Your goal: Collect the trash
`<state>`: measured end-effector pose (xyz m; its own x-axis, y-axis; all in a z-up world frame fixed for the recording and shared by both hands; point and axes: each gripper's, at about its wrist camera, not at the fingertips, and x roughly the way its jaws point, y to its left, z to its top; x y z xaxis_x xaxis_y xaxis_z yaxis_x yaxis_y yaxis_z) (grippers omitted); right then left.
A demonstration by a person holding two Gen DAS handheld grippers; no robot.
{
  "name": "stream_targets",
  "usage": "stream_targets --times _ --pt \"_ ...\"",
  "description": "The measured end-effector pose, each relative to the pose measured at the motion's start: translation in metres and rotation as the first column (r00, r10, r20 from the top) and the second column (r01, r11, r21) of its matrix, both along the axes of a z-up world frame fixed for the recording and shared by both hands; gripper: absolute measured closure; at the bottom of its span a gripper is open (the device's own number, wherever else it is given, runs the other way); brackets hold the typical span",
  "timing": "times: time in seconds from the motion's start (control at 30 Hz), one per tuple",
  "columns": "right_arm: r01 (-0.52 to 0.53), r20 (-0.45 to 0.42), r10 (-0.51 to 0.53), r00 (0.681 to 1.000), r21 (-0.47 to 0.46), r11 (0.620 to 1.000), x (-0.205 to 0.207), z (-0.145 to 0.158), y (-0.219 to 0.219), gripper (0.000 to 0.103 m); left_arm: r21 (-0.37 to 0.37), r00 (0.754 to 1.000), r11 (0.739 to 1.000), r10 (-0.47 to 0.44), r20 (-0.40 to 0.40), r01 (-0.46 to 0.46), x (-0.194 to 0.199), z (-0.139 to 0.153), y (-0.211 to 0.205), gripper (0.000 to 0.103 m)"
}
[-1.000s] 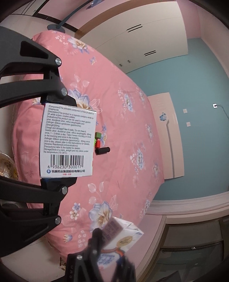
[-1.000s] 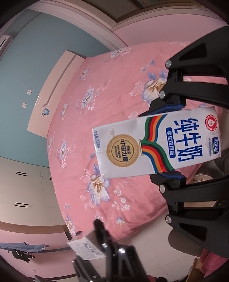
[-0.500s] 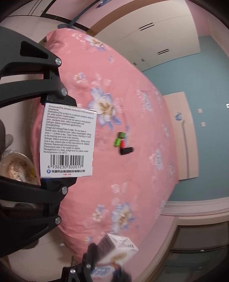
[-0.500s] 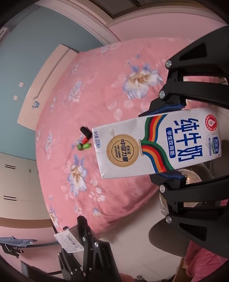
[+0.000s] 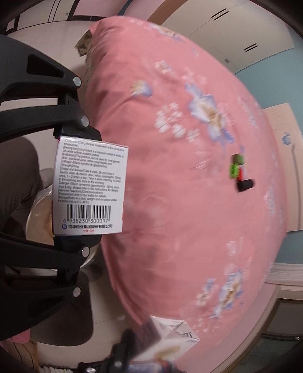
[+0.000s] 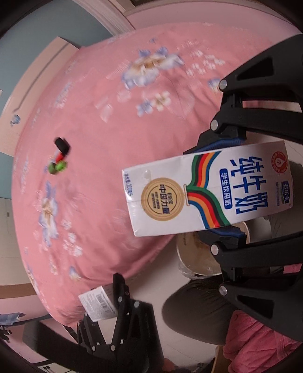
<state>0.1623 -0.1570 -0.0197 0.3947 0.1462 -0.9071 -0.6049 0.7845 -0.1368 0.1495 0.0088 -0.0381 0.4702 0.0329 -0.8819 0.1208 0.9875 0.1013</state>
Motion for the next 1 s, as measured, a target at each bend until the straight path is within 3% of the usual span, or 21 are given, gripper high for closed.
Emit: stream_targets --times 0.4,1.0 --pt "-0.009 -0.177 0.004 0.984 -0.027 1.000 -0.012 -0.099 0.020 0.052 -0.001 0.980 0.998 -0.054 -0.190 0.055 -0.005 -0.095 -0.024 0.047" --pt "0.052 -0.414 -0.056 0.909 -0.022 0.998 -0.012 -0.215 0.028 0.051 -0.035 0.917 0.999 -0.050 -0.396 0.039 -0.008 -0.201 -0.031 0.047"
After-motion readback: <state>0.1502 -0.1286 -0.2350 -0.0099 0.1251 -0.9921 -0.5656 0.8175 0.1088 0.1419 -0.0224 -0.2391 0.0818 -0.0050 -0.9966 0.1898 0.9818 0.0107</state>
